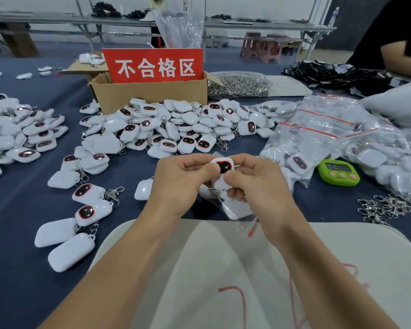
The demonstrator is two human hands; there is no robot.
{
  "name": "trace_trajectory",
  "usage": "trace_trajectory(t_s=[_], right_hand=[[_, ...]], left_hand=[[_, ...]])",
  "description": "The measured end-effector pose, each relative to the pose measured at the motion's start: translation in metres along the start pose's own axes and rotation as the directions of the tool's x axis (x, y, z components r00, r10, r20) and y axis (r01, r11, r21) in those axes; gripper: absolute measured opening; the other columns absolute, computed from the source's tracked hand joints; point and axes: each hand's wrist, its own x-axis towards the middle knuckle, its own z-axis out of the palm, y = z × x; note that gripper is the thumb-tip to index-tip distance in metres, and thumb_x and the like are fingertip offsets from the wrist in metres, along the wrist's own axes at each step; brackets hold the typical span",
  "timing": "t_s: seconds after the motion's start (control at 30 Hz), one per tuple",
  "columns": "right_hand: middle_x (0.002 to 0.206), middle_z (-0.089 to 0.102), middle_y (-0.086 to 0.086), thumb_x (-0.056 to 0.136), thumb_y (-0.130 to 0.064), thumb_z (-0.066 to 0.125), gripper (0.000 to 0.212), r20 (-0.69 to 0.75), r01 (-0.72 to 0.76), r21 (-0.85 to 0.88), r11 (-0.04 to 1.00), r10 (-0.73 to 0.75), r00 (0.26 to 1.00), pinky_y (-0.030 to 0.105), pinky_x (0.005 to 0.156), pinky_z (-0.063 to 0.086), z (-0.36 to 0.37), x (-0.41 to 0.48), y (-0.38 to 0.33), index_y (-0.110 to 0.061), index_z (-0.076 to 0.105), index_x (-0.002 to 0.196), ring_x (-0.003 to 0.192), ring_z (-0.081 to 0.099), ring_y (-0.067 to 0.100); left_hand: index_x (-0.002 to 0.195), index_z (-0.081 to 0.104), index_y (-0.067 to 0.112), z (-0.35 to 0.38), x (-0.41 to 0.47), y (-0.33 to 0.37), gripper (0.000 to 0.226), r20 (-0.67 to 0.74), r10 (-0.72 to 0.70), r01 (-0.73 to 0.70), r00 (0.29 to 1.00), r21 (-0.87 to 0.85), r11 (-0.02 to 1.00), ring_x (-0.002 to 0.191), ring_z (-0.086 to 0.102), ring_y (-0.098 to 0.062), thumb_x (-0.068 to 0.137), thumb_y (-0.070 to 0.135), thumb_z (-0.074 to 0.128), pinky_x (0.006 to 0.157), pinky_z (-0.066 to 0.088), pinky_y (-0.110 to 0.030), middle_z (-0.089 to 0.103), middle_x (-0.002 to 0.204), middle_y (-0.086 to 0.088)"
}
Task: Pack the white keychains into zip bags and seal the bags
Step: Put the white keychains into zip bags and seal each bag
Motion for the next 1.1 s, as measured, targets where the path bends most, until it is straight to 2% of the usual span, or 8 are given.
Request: trace_trajectory(t_s=[0.13, 0.37, 0.5, 0.6, 0.7, 0.8, 0.97, 1.1], right_hand=[[0.064, 0.07, -0.006, 0.089, 0.005, 0.064, 0.025, 0.008, 0.028, -0.025, 0.999, -0.028, 1.0, 0.014, 0.054, 0.045, 0.001, -0.002, 0.001, -0.018, 0.074, 0.095, 0.054, 0.056, 0.006], [0.074, 0.077, -0.001, 0.092, 0.006, 0.063, 0.027, -0.02, 0.113, -0.103, 0.988, -0.116, 0.993, 0.018, 0.063, 0.048, 0.004, -0.002, 0.001, -0.019, 0.074, 0.097, 0.063, 0.065, 0.005], [0.061, 0.068, -0.006, 0.09, 0.006, 0.065, 0.023, -0.028, 0.064, 0.056, 0.996, -0.063, 0.998, 0.014, 0.051, 0.044, 0.001, -0.002, -0.001, -0.015, 0.075, 0.094, 0.051, 0.055, 0.003], [0.064, 0.069, -0.001, 0.088, 0.003, 0.071, 0.018, -0.064, 0.063, 0.132, 0.989, -0.055, 0.996, 0.017, 0.051, 0.047, -0.002, -0.003, -0.006, -0.015, 0.076, 0.089, 0.052, 0.057, 0.006], [0.074, 0.076, -0.006, 0.084, 0.004, 0.072, 0.029, -0.184, 0.189, -0.101, 0.977, -0.205, 0.961, 0.019, 0.063, 0.055, -0.004, -0.004, -0.005, -0.024, 0.078, 0.081, 0.064, 0.067, 0.007], [0.082, 0.073, -0.022, 0.081, 0.003, 0.075, 0.046, -0.237, 0.291, -0.358, 0.887, -0.388, 0.891, 0.01, 0.07, 0.048, -0.001, -0.007, -0.004, -0.042, 0.073, 0.078, 0.075, 0.065, 0.002], [0.093, 0.07, -0.027, 0.082, 0.002, 0.079, 0.052, -0.211, 0.353, -0.391, 0.85, -0.457, 0.864, 0.007, 0.077, 0.046, 0.002, -0.008, -0.002, -0.049, 0.07, 0.08, 0.086, 0.066, -0.003], [0.079, 0.073, -0.024, 0.08, -0.007, 0.077, 0.037, -0.222, 0.306, -0.372, 0.876, -0.405, 0.887, 0.01, 0.07, 0.048, 0.0, -0.007, -0.004, -0.044, 0.076, 0.076, 0.075, 0.066, 0.0]], left_hand=[[0.093, 0.083, 0.017, 0.002, -0.002, 0.001, 0.015, -0.012, 0.039, -0.039, 0.999, 0.003, 0.999, 0.071, 0.071, -0.006, 0.085, 0.004, 0.079, 0.065, 0.05, -0.011, 0.08, 0.084, -0.003], [0.091, 0.084, 0.018, 0.002, -0.003, 0.003, 0.017, 0.003, 0.073, -0.073, 0.997, -0.06, 0.996, 0.083, 0.077, -0.017, 0.083, 0.003, 0.08, 0.075, 0.057, -0.019, 0.08, 0.088, -0.006], [0.095, 0.083, 0.013, 0.002, -0.001, 0.002, 0.014, -0.038, 0.048, -0.05, 0.998, -0.067, 0.996, 0.072, 0.073, -0.009, 0.081, 0.01, 0.084, 0.064, 0.052, -0.014, 0.08, 0.086, -0.004], [0.102, 0.079, 0.005, 0.001, 0.001, 0.001, 0.031, -0.042, -0.002, -0.007, 0.999, -0.206, 0.978, 0.068, 0.071, -0.01, 0.075, 0.02, 0.085, 0.059, 0.051, -0.016, 0.08, 0.086, -0.009], [0.095, 0.08, 0.018, 0.002, 0.001, -0.003, 0.018, -0.069, 0.039, -0.038, 0.997, 0.015, 0.999, 0.072, 0.074, -0.006, 0.08, 0.008, 0.084, 0.063, 0.052, -0.014, 0.08, 0.083, 0.001], [0.088, 0.08, 0.029, 0.005, -0.002, -0.007, 0.027, -0.097, 0.114, -0.088, 0.989, 0.235, 0.968, 0.08, 0.076, -0.004, 0.078, 0.003, 0.081, 0.071, 0.055, -0.013, 0.079, 0.082, 0.013], [0.092, 0.082, 0.03, 0.001, -0.003, -0.005, 0.031, -0.085, 0.148, -0.125, 0.985, 0.227, 0.966, 0.084, 0.076, -0.002, 0.078, 0.003, 0.081, 0.078, 0.058, -0.015, 0.079, 0.085, 0.016], [0.103, 0.078, 0.043, 0.004, -0.008, -0.003, 0.047, -0.103, 0.285, -0.232, 0.953, 0.356, 0.905, 0.086, 0.072, 0.003, 0.08, 0.002, 0.078, 0.08, 0.055, -0.013, 0.075, 0.093, 0.027]])
